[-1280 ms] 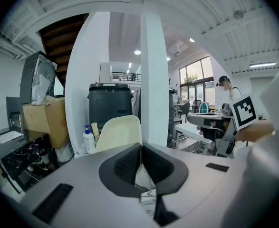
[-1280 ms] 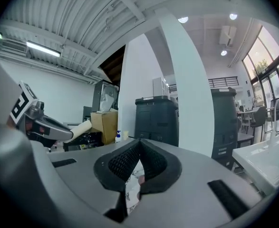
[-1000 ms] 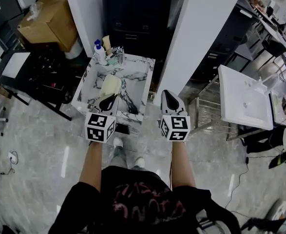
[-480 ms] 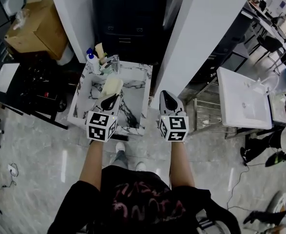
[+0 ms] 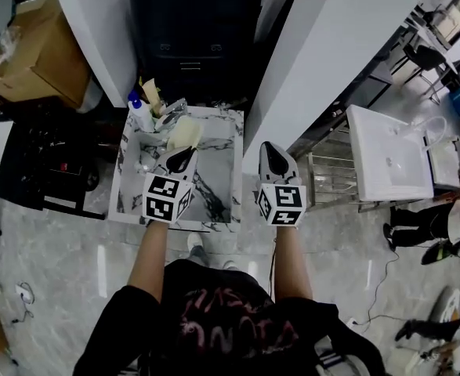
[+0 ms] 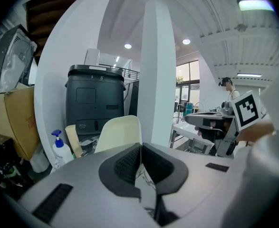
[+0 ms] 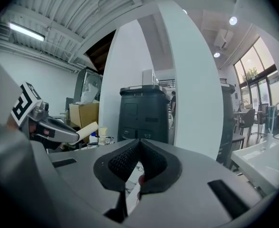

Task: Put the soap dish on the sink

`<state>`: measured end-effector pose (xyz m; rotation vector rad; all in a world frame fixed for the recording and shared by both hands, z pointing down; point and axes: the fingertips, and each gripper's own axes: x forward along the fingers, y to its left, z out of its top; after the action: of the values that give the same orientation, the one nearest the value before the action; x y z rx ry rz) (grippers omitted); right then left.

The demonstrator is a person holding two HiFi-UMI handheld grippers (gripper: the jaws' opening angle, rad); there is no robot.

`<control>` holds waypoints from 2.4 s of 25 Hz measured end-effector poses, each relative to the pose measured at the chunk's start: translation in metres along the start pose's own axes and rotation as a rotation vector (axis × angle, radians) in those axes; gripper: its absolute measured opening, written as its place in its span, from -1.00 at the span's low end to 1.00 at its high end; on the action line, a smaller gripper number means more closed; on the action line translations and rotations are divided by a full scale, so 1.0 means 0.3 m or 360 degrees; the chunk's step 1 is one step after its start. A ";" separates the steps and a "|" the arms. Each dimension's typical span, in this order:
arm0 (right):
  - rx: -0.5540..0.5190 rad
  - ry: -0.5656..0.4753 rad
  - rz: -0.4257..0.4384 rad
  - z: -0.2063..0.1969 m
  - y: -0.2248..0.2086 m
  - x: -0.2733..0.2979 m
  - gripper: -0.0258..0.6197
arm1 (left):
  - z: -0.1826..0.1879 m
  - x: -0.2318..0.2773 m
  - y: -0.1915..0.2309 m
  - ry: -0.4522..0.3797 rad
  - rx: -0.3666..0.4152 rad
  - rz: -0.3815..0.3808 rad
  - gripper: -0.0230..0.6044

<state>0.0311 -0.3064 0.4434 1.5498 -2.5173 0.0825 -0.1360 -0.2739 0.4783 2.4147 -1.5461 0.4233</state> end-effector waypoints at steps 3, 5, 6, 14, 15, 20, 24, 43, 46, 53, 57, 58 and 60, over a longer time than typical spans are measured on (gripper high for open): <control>0.0008 0.0013 -0.0046 -0.003 -0.002 0.027 -0.88 | -0.008 0.039 0.034 0.0022 0.0004 -0.0053 -0.84; 0.0017 0.0018 -0.0088 -0.005 -0.013 0.038 -0.88 | -0.009 0.060 0.045 0.0032 0.0015 -0.0091 -0.84; 0.0017 0.0021 -0.0106 -0.005 -0.016 0.042 -0.88 | -0.010 0.070 0.050 0.0038 0.0021 -0.0109 -0.84; 0.0020 0.0044 -0.0181 -0.024 -0.023 0.054 -0.88 | -0.028 0.142 0.075 0.0084 0.0053 -0.0189 -0.84; 0.0021 0.0041 -0.0184 -0.020 -0.029 0.055 -0.88 | -0.026 0.150 0.075 0.0087 0.0058 -0.0194 -0.84; 0.0020 0.0038 -0.0191 -0.010 -0.067 0.078 -0.88 | -0.024 0.206 0.068 0.0116 0.0089 -0.0198 -0.84; 0.0026 0.0030 -0.0183 -0.015 -0.105 0.102 -0.88 | -0.036 0.259 0.072 0.0147 0.0096 -0.0175 -0.84; 0.0067 0.0074 -0.0121 -0.090 -0.262 0.209 -0.88 | -0.190 0.543 0.093 0.0438 0.0098 -0.0124 -0.84; 0.0076 0.0092 -0.0127 -0.109 -0.286 0.212 -0.88 | -0.228 0.582 0.097 0.0483 0.0077 -0.0124 -0.84; 0.0092 0.0149 -0.0161 -0.175 -0.348 0.203 -0.88 | -0.335 0.661 0.099 0.0615 0.0098 -0.0135 -0.84; 0.0092 0.0187 -0.0169 -0.208 -0.375 0.202 -0.88 | -0.387 0.703 0.099 0.0679 0.0098 -0.0143 -0.84; 0.0092 0.0196 -0.0170 -0.215 -0.380 0.203 -0.88 | -0.399 0.713 0.099 0.0694 0.0092 -0.0146 -0.84; 0.0088 0.0215 -0.0170 -0.226 -0.390 0.206 -0.88 | -0.427 0.730 0.101 0.0733 0.0079 -0.0150 -0.84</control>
<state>0.1167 -0.4042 0.5156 1.6378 -2.3437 0.2352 -0.0909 -0.4250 0.6793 2.2027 -1.2270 0.9294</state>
